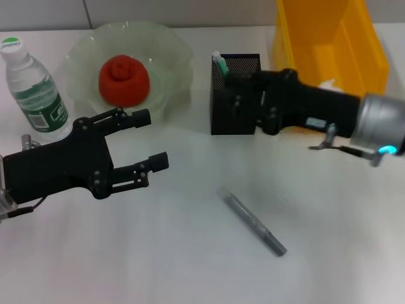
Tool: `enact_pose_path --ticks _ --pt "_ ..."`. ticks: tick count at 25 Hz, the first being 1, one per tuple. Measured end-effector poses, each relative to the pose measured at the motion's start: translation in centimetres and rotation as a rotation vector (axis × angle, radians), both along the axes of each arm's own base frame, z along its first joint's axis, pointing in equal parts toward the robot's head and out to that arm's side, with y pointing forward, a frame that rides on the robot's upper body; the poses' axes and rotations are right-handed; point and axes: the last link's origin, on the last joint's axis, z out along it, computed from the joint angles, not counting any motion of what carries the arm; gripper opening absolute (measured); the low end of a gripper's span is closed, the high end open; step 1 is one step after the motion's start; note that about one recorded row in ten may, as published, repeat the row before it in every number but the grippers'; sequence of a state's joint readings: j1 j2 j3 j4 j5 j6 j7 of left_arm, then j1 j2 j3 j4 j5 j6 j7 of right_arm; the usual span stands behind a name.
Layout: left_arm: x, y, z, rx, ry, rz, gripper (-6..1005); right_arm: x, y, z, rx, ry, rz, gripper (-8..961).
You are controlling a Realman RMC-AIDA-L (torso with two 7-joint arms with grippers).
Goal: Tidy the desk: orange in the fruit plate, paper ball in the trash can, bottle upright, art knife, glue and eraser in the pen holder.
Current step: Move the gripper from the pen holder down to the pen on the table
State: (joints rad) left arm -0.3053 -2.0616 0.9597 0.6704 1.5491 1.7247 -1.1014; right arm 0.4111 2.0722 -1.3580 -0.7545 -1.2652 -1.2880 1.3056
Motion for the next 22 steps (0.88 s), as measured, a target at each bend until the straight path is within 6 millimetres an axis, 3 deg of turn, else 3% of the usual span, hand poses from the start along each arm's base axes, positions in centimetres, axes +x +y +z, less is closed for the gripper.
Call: enact_pose_path --ticks 3,6,7,8,12,17,22 --pt "0.0 0.0 0.1 0.004 -0.003 0.001 787 -1.4 0.4 2.4 -0.111 -0.094 -0.034 254" --pt "-0.1 0.0 0.2 0.006 -0.002 0.002 787 -3.4 0.3 4.4 -0.229 -0.232 -0.079 404" --pt "-0.1 0.0 0.2 0.006 -0.002 0.002 787 -4.9 0.4 5.5 -0.292 -0.347 -0.128 454" --pt "-0.1 0.0 0.3 0.007 -0.001 0.002 787 -4.9 0.4 5.5 -0.292 -0.347 -0.128 473" --pt "-0.1 0.0 0.3 0.007 0.000 0.001 787 -8.1 0.4 6.9 -0.384 -0.609 -0.233 548" --pt "-0.1 0.1 0.3 0.008 0.000 0.001 787 -9.9 1.1 6.5 -0.430 -0.798 -0.325 560" --pt "-0.1 0.0 0.3 0.008 -0.002 0.003 787 -9.9 1.5 3.9 -0.505 -0.939 -0.379 547"
